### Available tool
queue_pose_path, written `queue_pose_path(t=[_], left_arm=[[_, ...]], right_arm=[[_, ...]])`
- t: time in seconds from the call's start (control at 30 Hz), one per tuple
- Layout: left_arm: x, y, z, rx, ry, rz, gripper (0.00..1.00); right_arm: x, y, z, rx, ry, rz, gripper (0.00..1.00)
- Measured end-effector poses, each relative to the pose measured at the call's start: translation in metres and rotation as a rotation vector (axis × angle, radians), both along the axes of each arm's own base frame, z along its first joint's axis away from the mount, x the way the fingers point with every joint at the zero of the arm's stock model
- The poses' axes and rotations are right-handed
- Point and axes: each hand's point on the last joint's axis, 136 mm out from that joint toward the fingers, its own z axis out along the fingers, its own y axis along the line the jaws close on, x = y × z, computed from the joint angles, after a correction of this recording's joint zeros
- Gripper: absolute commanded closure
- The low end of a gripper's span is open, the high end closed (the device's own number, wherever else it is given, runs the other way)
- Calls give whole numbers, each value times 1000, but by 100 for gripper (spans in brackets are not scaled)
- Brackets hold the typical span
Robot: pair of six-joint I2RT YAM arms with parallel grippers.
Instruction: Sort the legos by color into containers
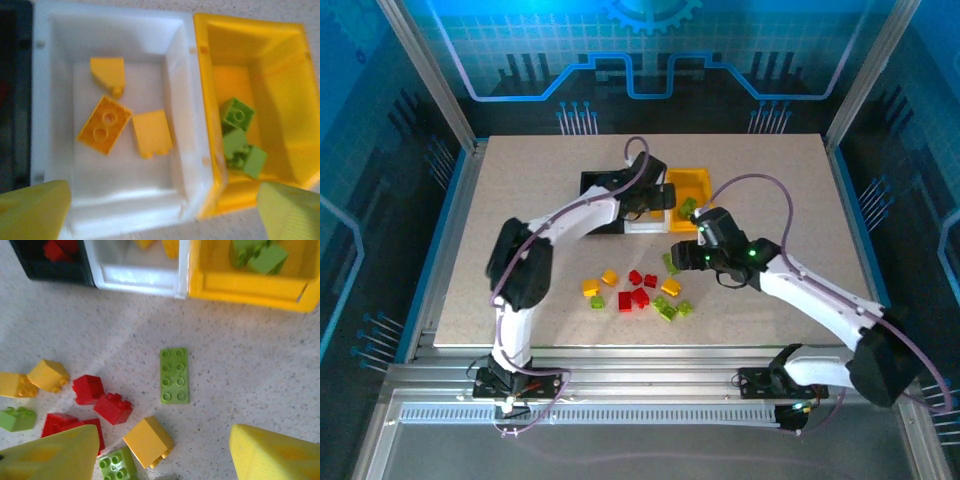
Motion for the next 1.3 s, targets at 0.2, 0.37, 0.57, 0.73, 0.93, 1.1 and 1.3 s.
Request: queue_pose_path(t=[0.2, 0.37, 0.57, 0.73, 0.93, 1.1, 1.3], left_arm=[[-65, 16, 41, -117, -64, -31, 1], [-110, 43, 25, -132, -40, -18, 1], [-146, 73, 1, -110, 5, 11, 1], [-154, 84, 7, -122, -22, 39, 1], [-156, 89, 4, -112, -21, 54, 1], [-158, 91, 0, -104, -14, 56, 1], [-159, 92, 0, -101, -11, 57, 1]], right_arm=[[8, 12, -62, -111, 169, 21, 31], [22, 27, -86, -179, 209, 51, 34], [37, 34, -98, -267, 208, 64, 39], [37, 29, -121, -355, 246, 61, 45], [42, 33, -120, -367, 234, 62, 59], [42, 34, -120, -364, 233, 64, 65], [36, 19, -115, -377, 208, 43, 66]])
